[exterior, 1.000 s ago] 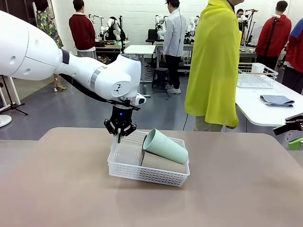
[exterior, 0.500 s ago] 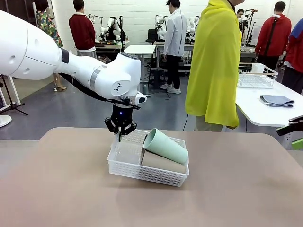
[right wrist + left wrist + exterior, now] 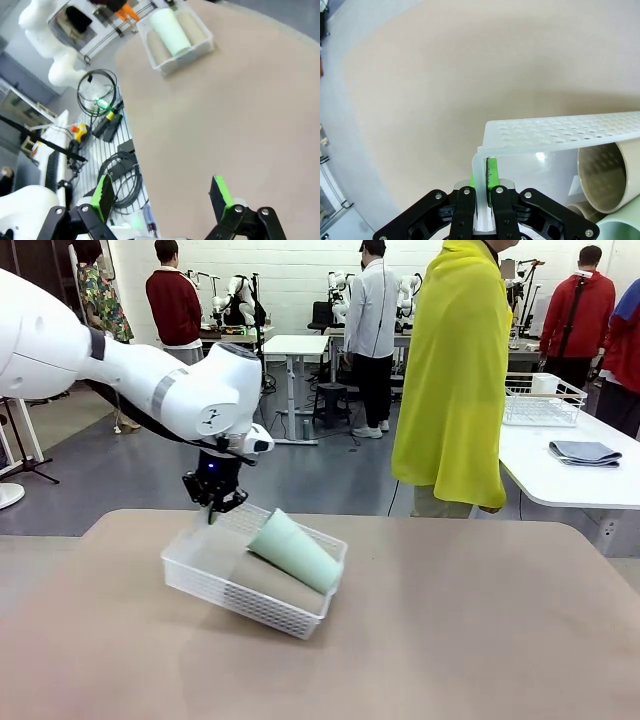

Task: Clean and organize the cups into the basket.
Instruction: Move the Organizing basket back to the left side of the table.

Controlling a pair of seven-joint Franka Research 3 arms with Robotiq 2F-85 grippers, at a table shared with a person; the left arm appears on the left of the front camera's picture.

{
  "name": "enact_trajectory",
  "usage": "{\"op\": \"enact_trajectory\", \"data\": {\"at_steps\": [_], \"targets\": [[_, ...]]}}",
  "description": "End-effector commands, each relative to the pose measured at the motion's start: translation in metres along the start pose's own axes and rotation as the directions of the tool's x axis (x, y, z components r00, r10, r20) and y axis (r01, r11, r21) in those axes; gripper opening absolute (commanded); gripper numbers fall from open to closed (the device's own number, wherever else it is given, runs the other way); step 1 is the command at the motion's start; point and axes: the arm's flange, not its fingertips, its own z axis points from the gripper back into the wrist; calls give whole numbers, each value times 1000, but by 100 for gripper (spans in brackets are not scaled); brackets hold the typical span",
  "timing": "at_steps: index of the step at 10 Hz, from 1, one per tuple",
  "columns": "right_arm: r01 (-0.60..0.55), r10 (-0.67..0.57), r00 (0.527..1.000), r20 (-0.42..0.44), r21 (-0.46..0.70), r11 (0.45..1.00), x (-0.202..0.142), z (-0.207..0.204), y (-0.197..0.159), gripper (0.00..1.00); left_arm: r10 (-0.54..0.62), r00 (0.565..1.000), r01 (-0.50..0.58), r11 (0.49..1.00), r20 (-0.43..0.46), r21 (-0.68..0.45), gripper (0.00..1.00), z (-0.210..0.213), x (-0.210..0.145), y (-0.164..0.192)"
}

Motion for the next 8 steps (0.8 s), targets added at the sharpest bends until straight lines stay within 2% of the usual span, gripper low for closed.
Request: {"op": "enact_trajectory", "data": {"at_steps": [1,3,5,7,8], "targets": [[134,-133,988,75,-18,991,-11,37,-14,100,-2,999,0,999,47,39,5,-6,-17,31],[231,-222,964,145,-47,972,-35,72,-20,100,87,996,-88,996,33,27,5,-11,-28,63],[255,-241,954,181,-61,965,-47,88,-23,100,183,983,-184,983,15,11,5,-17,-35,85],[234,-221,965,144,-83,969,-56,86,-21,100,247,969,-247,969,-7,-15,5,-27,-43,110],[234,-221,965,144,-83,969,-56,86,-21,100,260,965,-260,964,-17,-46,5,-25,-43,107]]}}
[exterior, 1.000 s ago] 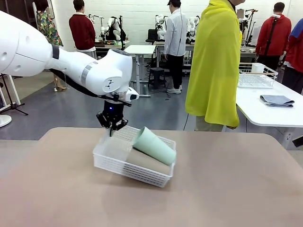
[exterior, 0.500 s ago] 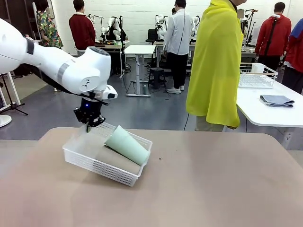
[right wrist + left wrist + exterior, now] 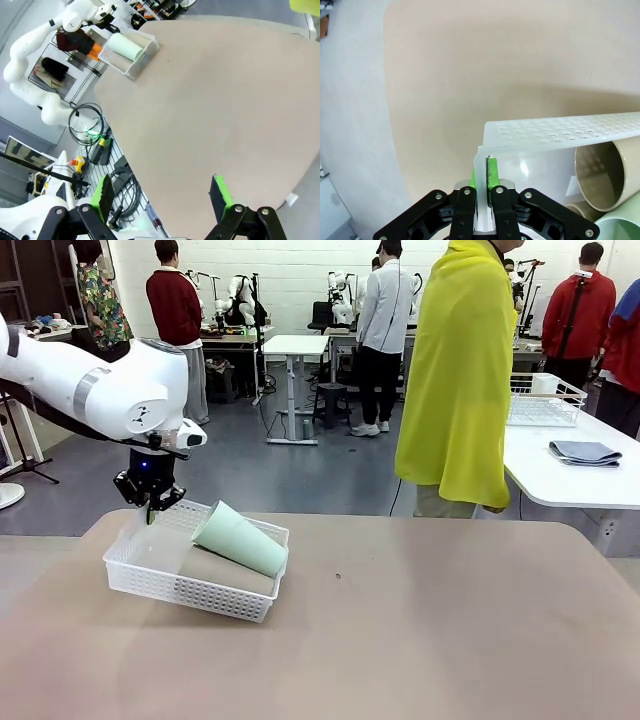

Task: Clean and organize the cups into the basket.
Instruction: Move the Organizing basket back to the left side of the table.

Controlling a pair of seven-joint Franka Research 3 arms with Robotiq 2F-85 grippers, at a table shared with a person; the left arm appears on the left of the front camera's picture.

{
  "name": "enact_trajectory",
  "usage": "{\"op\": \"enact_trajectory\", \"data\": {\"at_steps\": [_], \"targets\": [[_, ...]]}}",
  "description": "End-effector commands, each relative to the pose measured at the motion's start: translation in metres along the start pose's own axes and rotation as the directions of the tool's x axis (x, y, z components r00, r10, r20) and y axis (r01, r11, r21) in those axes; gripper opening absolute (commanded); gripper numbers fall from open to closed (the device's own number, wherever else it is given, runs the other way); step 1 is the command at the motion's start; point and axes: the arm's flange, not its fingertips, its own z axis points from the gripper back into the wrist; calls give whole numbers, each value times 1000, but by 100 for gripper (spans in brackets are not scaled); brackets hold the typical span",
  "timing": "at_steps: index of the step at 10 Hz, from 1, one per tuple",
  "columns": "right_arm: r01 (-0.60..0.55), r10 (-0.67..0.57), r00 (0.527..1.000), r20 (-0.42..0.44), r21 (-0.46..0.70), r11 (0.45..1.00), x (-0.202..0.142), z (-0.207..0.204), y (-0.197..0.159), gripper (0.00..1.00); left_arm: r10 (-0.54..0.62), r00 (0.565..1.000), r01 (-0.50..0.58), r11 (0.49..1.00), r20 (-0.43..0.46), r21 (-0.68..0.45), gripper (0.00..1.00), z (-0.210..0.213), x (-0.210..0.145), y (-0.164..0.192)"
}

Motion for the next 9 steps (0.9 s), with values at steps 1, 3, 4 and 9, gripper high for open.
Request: {"op": "enact_trajectory", "data": {"at_steps": [1,3,4,9], "targets": [[-1,1,1000,-8,1,1000,-1,-2,1,100,-27,1000,27,999,11,21,5,3,1,-7],[-1,1,1000,-8,1,1000,-1,-2,1,100,-27,1000,27,999,11,21,5,3,1,-7],[-1,1,1000,-8,1,1000,-1,-2,1,100,-27,1000,27,999,11,21,5,3,1,-7],[147,-150,988,36,69,987,-27,40,-25,100,115,981,-131,987,155,97,5,-23,24,79]]}}
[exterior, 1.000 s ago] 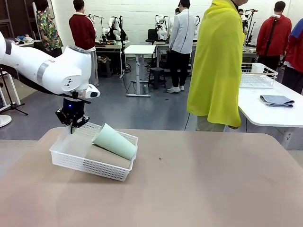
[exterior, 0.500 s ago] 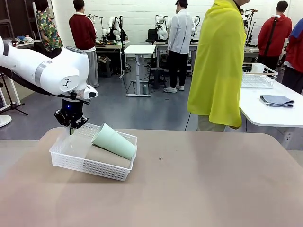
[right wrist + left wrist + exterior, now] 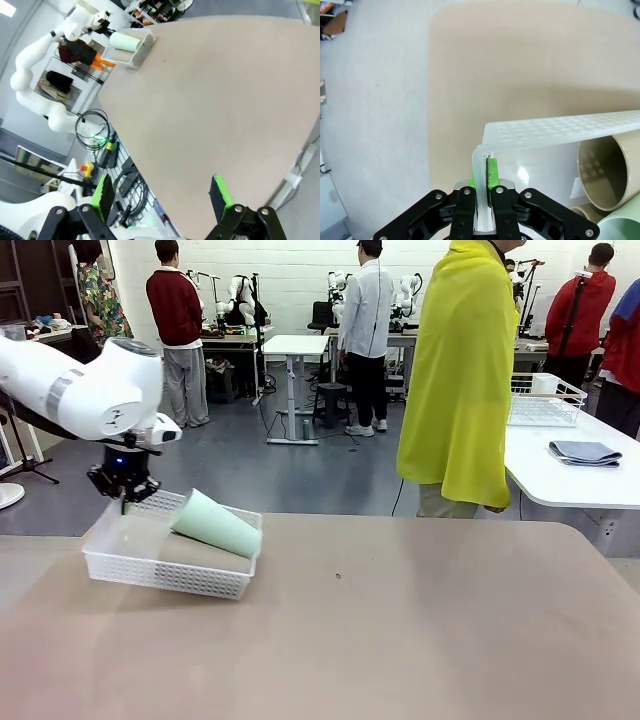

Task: Clean and organize the cups into the basket.
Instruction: Move the Organizing basket back to the left side of the table.

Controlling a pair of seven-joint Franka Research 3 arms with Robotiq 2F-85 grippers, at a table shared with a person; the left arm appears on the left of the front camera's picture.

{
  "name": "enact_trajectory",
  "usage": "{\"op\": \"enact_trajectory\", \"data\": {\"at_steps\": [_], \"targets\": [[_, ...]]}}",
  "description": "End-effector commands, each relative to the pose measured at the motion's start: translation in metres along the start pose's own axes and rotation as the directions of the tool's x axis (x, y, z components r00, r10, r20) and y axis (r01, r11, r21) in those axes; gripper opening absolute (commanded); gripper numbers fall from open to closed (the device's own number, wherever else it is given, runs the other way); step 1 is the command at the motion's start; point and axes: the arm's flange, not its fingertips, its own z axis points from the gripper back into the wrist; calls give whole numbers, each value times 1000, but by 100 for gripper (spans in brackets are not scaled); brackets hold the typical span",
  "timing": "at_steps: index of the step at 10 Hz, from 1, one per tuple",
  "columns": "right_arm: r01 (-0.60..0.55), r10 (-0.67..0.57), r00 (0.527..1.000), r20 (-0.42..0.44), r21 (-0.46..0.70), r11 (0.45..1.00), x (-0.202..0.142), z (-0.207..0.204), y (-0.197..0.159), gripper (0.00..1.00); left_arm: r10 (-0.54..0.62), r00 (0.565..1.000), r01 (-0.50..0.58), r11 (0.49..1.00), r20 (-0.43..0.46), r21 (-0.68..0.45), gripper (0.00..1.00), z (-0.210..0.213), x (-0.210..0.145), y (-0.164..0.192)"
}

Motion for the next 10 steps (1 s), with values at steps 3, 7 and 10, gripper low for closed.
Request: {"op": "enact_trajectory", "data": {"at_steps": [3,7,10], "targets": [[176,-175,984,-22,66,982,-12,25,-12,100,84,992,-89,995,99,39,5,-17,11,56],[151,-151,989,-4,49,987,-19,20,-14,100,26,997,-29,999,68,35,5,-37,26,107],[151,-151,989,-4,49,987,-19,20,-14,100,-122,992,122,992,14,-39,5,-55,43,105]]}}
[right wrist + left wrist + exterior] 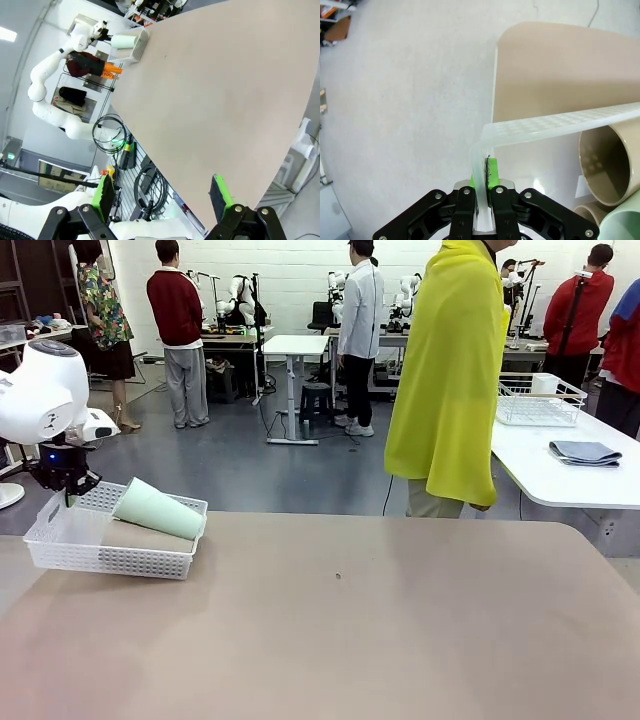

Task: Clean and organize the cups into the basket.
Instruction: Move the Organizing basket back to the left side of the table.

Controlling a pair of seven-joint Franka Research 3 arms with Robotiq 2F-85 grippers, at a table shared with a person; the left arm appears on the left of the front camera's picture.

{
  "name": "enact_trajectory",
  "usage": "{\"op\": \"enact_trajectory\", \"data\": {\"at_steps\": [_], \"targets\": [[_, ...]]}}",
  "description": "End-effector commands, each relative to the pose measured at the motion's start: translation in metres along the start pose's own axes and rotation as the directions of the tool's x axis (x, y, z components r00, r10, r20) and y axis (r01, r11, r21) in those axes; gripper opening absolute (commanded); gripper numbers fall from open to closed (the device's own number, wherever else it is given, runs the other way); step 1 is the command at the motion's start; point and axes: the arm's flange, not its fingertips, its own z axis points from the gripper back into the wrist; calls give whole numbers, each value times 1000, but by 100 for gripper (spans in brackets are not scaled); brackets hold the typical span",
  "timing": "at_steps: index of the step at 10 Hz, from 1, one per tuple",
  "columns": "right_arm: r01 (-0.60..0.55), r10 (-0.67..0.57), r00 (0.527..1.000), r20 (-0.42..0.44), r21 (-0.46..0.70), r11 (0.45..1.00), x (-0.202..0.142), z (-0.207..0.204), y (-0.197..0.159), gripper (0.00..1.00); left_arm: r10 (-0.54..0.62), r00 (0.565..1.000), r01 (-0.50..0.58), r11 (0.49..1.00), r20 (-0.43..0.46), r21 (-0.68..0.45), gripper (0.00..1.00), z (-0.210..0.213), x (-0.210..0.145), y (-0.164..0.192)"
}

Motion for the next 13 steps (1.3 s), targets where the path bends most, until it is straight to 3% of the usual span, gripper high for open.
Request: {"op": "enact_trajectory", "data": {"at_steps": [1,3,8,9,10,11,13], "targets": [[-14,14,1000,4,3,1000,-1,-3,2,100,-94,995,94,995,-20,-22,5,-3,22,-2],[-14,14,1000,4,3,1000,-1,-3,2,100,-124,991,123,992,-41,-42,5,-4,33,-10],[-14,14,1000,4,3,1000,-1,-3,2,100,-36,993,32,999,-109,-30,8,-17,34,-17],[-14,14,1000,4,3,1000,-1,-3,2,100,-30,993,26,999,-117,-33,64,-19,34,-16],[-14,14,1000,4,3,1000,-1,-3,2,100,-29,993,25,999,-116,-33,67,-19,34,-17],[-14,14,1000,4,3,1000,-1,-3,2,100,-32,993,28,999,-117,-31,100,-19,34,-16],[-14,14,1000,4,3,1000,-1,-3,2,100,-37,992,33,999,-124,-35,100,-21,34,-18]]}}
